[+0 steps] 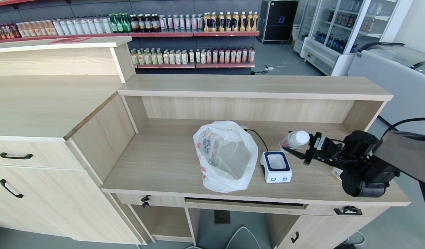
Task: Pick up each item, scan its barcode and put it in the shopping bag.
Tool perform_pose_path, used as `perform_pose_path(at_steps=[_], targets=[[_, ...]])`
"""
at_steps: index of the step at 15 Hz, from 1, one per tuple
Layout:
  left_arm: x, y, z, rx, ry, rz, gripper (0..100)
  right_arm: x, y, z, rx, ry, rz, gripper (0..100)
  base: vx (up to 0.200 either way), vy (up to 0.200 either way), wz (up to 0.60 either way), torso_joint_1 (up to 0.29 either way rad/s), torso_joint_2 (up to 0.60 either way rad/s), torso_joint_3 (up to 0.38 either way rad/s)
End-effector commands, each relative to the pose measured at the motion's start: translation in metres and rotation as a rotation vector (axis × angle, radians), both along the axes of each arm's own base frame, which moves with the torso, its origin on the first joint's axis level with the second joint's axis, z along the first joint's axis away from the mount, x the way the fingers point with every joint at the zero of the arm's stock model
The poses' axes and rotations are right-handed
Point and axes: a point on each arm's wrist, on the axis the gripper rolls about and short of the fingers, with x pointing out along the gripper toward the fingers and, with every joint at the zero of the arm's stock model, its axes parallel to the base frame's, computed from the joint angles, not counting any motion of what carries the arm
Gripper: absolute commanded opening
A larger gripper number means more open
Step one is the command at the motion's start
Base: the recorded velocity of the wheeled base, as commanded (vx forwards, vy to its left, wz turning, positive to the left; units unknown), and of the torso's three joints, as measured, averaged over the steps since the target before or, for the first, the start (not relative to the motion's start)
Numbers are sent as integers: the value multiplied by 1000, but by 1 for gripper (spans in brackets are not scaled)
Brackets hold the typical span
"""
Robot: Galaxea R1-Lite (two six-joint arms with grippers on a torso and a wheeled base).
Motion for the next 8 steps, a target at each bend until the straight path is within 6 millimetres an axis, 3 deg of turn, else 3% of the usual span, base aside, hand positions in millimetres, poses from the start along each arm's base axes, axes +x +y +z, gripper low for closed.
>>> perform_pose_path(at_steps=[1, 8], targets=[[0, 0, 0, 0, -1, 1, 100, 0, -5, -2, -1, 1, -10, 0, 0, 0, 0, 0, 0, 0], [0, 0, 0, 0, -1, 1, 100, 4, -9, -7, -5, 1, 0, 0, 0, 0, 0, 0, 0, 0]])
